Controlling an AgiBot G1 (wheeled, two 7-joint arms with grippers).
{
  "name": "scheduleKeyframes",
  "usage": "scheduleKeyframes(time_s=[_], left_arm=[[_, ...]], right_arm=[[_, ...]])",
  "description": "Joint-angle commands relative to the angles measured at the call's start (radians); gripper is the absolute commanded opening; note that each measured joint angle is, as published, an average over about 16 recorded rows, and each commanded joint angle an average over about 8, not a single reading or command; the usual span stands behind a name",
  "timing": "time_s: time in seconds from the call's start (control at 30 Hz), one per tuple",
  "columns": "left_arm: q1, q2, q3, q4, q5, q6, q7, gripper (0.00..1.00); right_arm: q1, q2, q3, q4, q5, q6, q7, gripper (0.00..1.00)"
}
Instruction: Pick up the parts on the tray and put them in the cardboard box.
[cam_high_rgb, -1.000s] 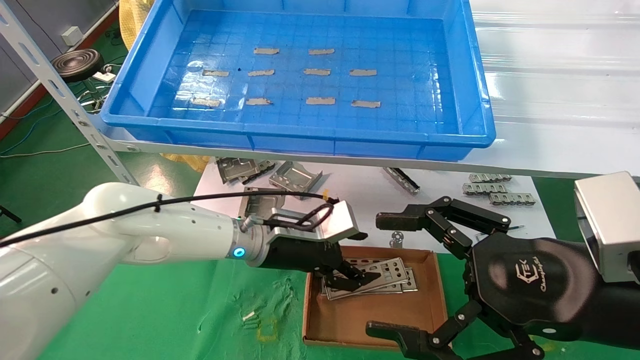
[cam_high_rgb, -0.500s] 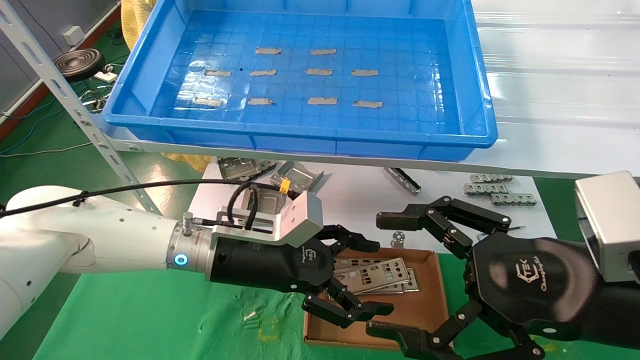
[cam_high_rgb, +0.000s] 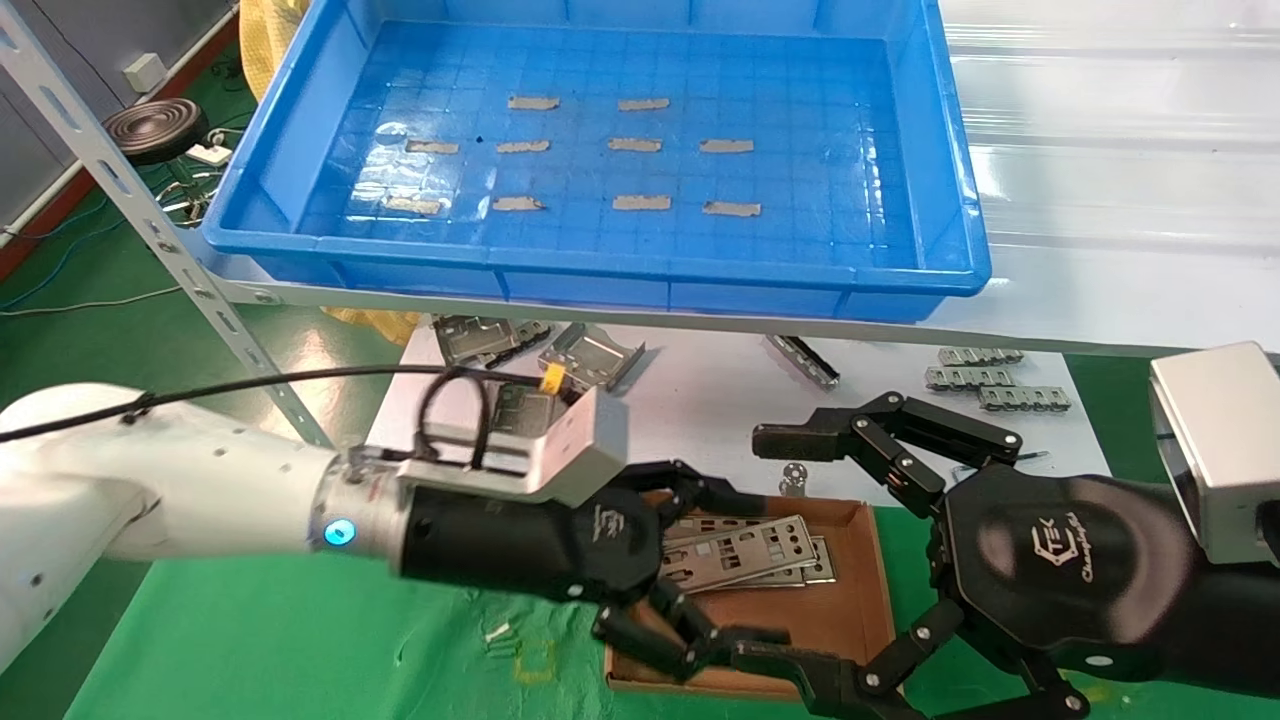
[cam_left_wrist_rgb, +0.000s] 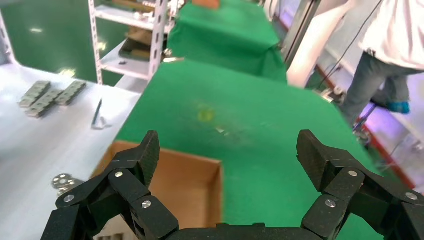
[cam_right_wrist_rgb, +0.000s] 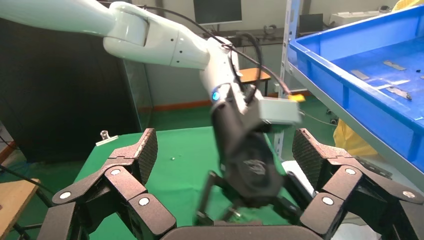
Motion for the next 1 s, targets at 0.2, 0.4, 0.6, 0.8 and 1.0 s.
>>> scheduleKeyframes(time_s=[0.2,0.4,0.6,0.8,1.0], left_arm=[[0.056,-0.072,-0.100,-0.099,0.004,0.011,-0.039,1.00],[0.107,-0.136,-0.189,-0.189,0.008,0.020,-0.074,1.00],[0.157,-0.200,-0.278,-0.278,0.013,0.028,-0.110,1.00],[0.208,-0.265,-0.368,-0.368,0.017,0.037,-0.145,1.00],[0.258,-0.329,-0.458,-0.457,0.022,0.045,-0.181,1.00]], right_arm=[[0.000,0.000,0.000,0.000,0.000,0.000,0.000,1.00],[0.000,0.000,0.000,0.000,0.000,0.000,0.000,1.00],[0.000,0.000,0.000,0.000,0.000,0.000,0.000,1.00],[0.000,0.000,0.000,0.000,0.000,0.000,0.000,1.00],[0.000,0.000,-0.001,0.000,0.000,0.000,0.000,1.00]])
